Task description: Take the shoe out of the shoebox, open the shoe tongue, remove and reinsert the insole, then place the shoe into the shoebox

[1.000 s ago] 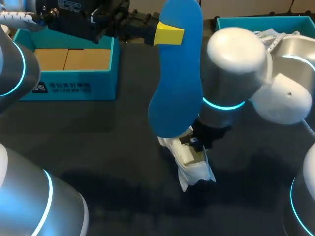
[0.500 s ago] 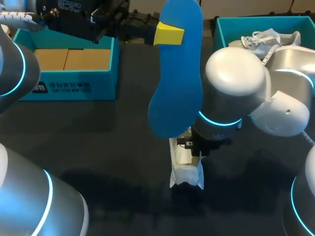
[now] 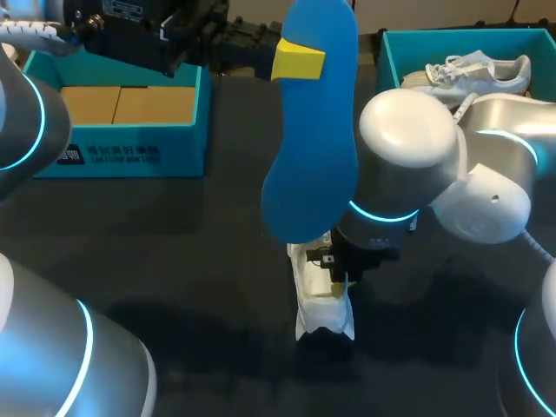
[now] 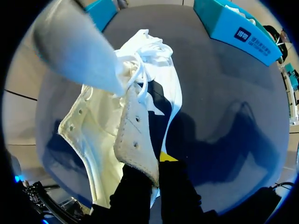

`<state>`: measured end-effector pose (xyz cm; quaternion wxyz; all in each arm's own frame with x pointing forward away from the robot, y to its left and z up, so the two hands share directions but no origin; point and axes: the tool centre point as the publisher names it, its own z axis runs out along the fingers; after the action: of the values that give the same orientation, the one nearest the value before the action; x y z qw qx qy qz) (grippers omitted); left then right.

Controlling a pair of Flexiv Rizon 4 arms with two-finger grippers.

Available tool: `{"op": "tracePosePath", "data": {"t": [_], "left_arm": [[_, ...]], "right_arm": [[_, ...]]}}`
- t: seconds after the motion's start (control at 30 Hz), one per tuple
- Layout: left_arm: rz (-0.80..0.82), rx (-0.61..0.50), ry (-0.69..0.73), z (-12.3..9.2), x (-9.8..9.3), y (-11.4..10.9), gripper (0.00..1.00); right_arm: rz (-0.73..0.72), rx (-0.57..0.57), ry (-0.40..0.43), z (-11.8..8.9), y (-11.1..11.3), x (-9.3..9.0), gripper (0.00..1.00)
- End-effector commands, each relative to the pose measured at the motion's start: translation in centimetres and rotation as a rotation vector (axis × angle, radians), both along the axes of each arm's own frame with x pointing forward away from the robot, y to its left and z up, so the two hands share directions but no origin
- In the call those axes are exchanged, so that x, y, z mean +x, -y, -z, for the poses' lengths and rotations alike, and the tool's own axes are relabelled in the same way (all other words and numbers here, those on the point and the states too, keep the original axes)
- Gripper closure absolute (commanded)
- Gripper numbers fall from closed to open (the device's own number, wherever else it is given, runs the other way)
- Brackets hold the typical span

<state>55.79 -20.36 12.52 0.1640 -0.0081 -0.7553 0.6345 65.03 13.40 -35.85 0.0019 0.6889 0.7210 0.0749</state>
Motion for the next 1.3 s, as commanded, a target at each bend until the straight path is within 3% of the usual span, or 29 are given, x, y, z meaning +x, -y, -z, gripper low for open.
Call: {"op": "tracePosePath", "data": {"t": [0.03, 0.3, 0.67, 0.7, 0.73, 1.03, 1.13, 1.3], "left_arm": [[0.001, 0.0, 0.0, 0.1, 0.0, 0.1, 1.0], [0.001, 0.0, 0.0, 0.1, 0.0, 0.1, 1.0], [0.001, 0.0, 0.0, 0.1, 0.0, 0.1, 1.0], [0.001, 0.0, 0.0, 0.1, 0.0, 0.1, 1.0], [0.001, 0.0, 0.0, 0.1, 0.0, 0.1, 1.0], [0.001, 0.0, 0.0, 0.1, 0.0, 0.1, 1.0], [0.001, 0.0, 0.0, 0.1, 0.0, 0.1, 1.0], [0.001, 0.0, 0.0, 0.1, 0.0, 0.1, 1.0]], "right_arm": [[-0.008, 0.016, -0.006, 1.5, -0.2, 0.1, 1.0], [0.0, 0.031, -0.025, 3.4, 0.0, 0.0, 1.0], [0.006, 0.041, -0.039, 4.1, 0.1, 0.0, 0.98], [0.008, 0.043, -0.039, 3.9, 0.1, 0.0, 0.6], [0.012, 0.045, -0.036, 3.7, 0.1, 0.0, 0.0], [0.003, 0.114, -0.014, 0.9, 0.3, -0.6, 0.0], [-0.013, 0.12, -0.029, -1.2, 0.9, -0.7, 0.0], [-0.051, 0.218, -0.057, -3.1, 1.8, -0.5, 0.0]]}}
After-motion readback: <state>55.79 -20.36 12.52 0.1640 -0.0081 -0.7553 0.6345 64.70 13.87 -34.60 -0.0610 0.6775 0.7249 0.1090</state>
